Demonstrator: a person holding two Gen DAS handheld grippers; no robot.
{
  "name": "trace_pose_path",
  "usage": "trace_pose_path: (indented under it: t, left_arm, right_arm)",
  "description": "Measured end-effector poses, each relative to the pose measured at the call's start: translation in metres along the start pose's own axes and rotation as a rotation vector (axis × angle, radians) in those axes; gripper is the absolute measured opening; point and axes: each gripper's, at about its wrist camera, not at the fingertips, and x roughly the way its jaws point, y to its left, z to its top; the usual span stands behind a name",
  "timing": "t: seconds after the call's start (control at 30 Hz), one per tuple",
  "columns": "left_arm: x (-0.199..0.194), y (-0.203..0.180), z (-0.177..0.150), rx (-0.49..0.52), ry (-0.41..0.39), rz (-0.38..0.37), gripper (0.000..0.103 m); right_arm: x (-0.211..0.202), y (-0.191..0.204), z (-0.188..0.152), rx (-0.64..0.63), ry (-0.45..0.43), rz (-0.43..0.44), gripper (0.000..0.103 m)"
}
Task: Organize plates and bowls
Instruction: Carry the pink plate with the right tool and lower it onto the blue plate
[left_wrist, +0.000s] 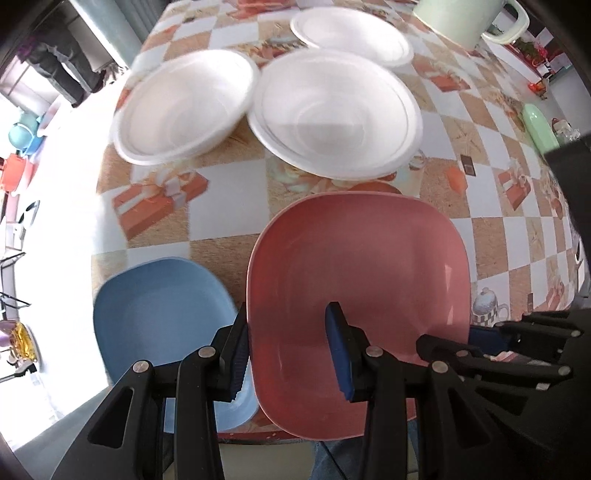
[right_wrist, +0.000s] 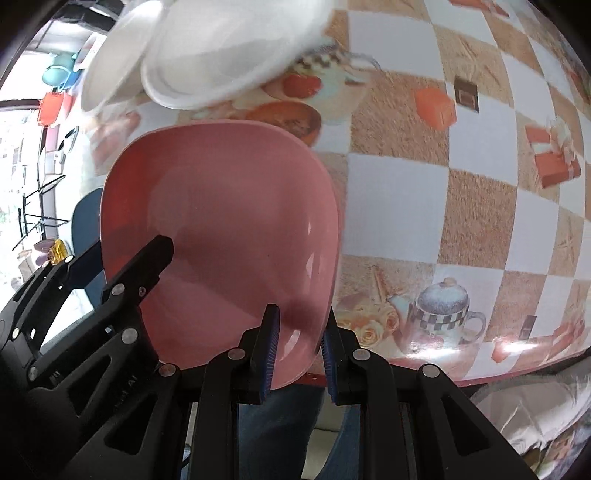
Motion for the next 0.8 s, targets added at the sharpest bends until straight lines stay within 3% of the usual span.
trace_pose_path:
  t: [0.17, 0.3, 0.53, 0.8]
  left_arm:
    - [-0.017, 0.015, -0.015, -0.064, -0.018, 0.009, 0.042]
    - [-0.028, 0.047, -0.012, -0.115, -0.025, 0.028, 0.042]
    - [-0.041, 0.105, -0.024, -0.217, -0.033, 0.063, 0.042]
    - [-0.042, 0.133, -0.039, -0.266, -0.013, 0.083, 0.042]
  right_arm:
    - [-0.022, 0.013, 0.001, -0.059, -0.026, 0.006, 0.025]
    - [-0.028, 0.032, 0.007, -0.131, -0.032, 0.0, 0.025]
    - [-0.013, 0.052, 0.0, -0.235, -0.021, 0.011, 0.025]
    - [0.005, 0.082, -0.001, -0.285, 0.017, 0.021, 0.025]
